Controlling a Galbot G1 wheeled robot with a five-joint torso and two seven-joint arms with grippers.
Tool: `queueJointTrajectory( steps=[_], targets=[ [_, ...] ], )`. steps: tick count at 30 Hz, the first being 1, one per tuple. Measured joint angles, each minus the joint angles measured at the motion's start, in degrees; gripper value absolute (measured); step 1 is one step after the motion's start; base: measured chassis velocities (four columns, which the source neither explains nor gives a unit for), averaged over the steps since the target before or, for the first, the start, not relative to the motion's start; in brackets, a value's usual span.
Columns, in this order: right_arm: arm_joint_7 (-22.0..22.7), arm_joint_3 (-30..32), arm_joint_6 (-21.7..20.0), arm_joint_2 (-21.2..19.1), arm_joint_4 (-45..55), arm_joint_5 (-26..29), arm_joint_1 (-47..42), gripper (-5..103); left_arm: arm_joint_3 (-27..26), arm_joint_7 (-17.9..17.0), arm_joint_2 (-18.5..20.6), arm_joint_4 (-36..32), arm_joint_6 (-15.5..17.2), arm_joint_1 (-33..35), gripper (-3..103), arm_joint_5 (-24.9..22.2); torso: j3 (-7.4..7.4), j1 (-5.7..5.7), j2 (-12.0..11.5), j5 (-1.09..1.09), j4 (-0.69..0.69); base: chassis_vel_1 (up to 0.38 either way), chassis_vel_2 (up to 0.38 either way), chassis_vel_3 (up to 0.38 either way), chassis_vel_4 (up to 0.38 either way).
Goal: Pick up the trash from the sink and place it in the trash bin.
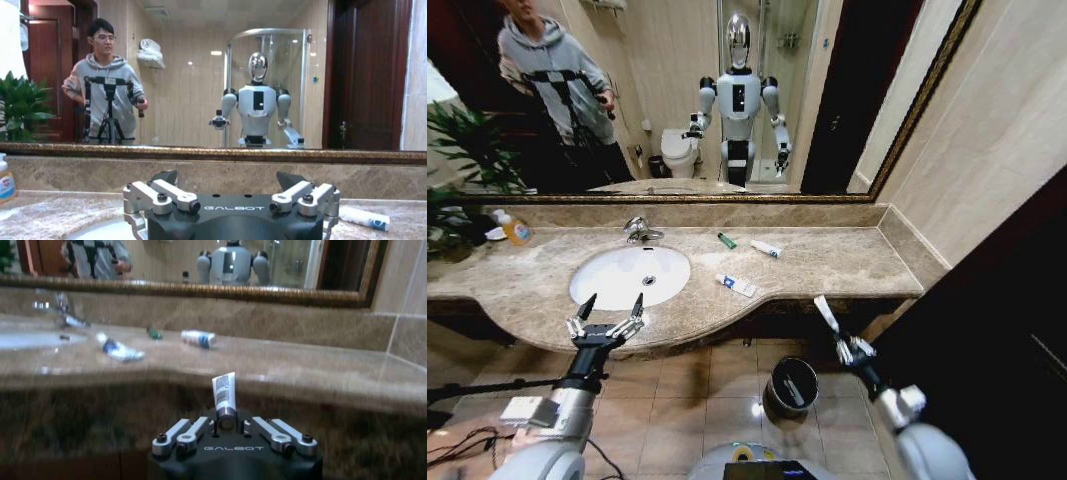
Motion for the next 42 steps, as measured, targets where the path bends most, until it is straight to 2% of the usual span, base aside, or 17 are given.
queueJointTrajectory(
  steps=[7, 15, 21, 25, 30, 37, 42],
  targets=[
    [1.77, -0.94, 4.99, 3.21, -12.59, -6.83, 2.49, 18, 0.0, 0.0, 0.0, 0.0, 0.0, 0.0, 100, 0.0, 0.01, 0.0, 0.0, 0.02, 0.01, 0.0, 0.0, 0.0, 0.0],
    [2.63, -2.5, 7.86, 3.78, -28.21, -12.01, 9.09, 18, 0.0, 0.0, 0.0, 0.0, 0.0, 0.0, 100, 0.0, 0.01, 0.01, 0.0, 0.02, 0.01, 0.0, 0.0, 0.0, 0.0],
    [1.85, -3.73, 6.42, 3.46, -37.48, -14.06, 15.45, 18, 0.0, 0.01, 0.0, 0.0, 0.0, 0.0, 100, 0.0, 0.01, 0.01, -0.01, 0.02, 0.02, 0.0, 0.0, 0.0, 0.0],
    [1.18, -4.58, 4.04, 2.93, -44.89, -16.41, 20.69, 18, 0.0, 0.0, 0.0, 0.0, 0.0, 0.0, 100, 0.0, 0.02, 0.02, -0.01, 0.02, 0.02, 0.0, 0.0, 0.0, 0.0],
    [0.25, -4.74, 2.19, 2.51, -55.76, -21.61, 27.23, 18, 0.0, 0.0, 0.0, 0.0, 0.0, 0.0, 100, 0.0, 0.02, 0.02, -0.01, 0.02, 0.01, 0.0, 0.0, 0.0, 0.0],
    [0.13, -4.87, 2.34, 2.43, -67.05, -27.99, 35.29, 18, 0.0, 0.0, 0.0, 0.0, 0.0, 0.0, 100, 0.0, 0.02, 0.01, -0.01, 0.02, 0.01, 0.0, 0.0, 0.0, 0.0],
    [0.85, -4.57, 4.14, 3.14, -75.78, -32.98, 41.82, 18, 0.0, 0.0, 0.0, 0.0, 0.0, 0.0, 100, 0.0, 0.02, 0.02, -0.01, 0.01, 0.02, 0.0, 0.0, 0.0, 0.0]
  ],
)
